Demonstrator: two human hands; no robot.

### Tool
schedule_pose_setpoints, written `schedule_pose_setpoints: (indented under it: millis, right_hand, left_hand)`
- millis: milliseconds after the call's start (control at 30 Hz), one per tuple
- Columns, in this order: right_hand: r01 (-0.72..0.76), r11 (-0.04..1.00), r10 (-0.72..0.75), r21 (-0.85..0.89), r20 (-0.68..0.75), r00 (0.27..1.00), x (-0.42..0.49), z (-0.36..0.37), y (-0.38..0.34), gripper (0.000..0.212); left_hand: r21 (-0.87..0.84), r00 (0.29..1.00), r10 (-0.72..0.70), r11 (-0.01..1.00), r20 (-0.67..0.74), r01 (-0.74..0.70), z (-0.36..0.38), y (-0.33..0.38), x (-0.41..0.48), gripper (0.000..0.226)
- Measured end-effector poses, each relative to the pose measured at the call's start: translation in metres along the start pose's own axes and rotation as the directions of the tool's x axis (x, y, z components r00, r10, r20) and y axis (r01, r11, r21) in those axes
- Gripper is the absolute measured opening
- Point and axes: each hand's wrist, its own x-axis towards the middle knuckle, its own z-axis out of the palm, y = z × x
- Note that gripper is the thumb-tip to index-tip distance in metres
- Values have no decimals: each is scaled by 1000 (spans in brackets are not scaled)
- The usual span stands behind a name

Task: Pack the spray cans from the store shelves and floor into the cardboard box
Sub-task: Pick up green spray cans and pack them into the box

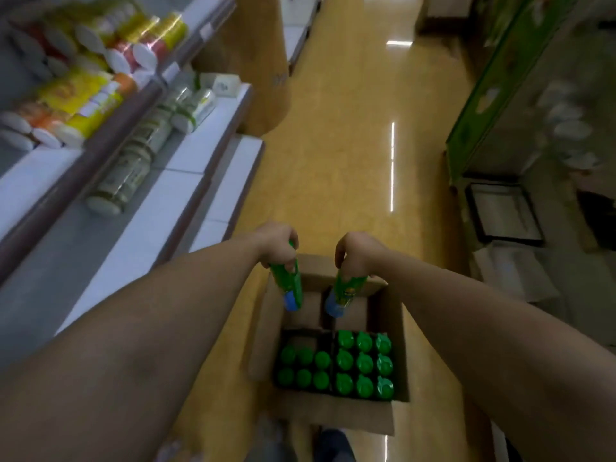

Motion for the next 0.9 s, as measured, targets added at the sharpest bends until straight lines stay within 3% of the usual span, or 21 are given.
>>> schedule_pose_setpoints:
  millis: [300,500,633,900]
  right_hand:
    - [19,997,-24,75,68,997,81,97,10,8]
    - [-32,991,21,134,85,996,124,159,26,28]
    - [-90,981,72,172,112,991,145,211,32,29]
    - [-165,954,149,251,81,986,195,316,53,45]
  left_hand:
    - [-60,996,-76,995,37,78,76,-49,62,54]
    - [-103,989,-100,988,112,112,139,-71,115,65]
    - [-128,984,-98,985,149,117,191,-90,151,69]
    - [-163,984,-140,974,111,157,299,-115,212,68]
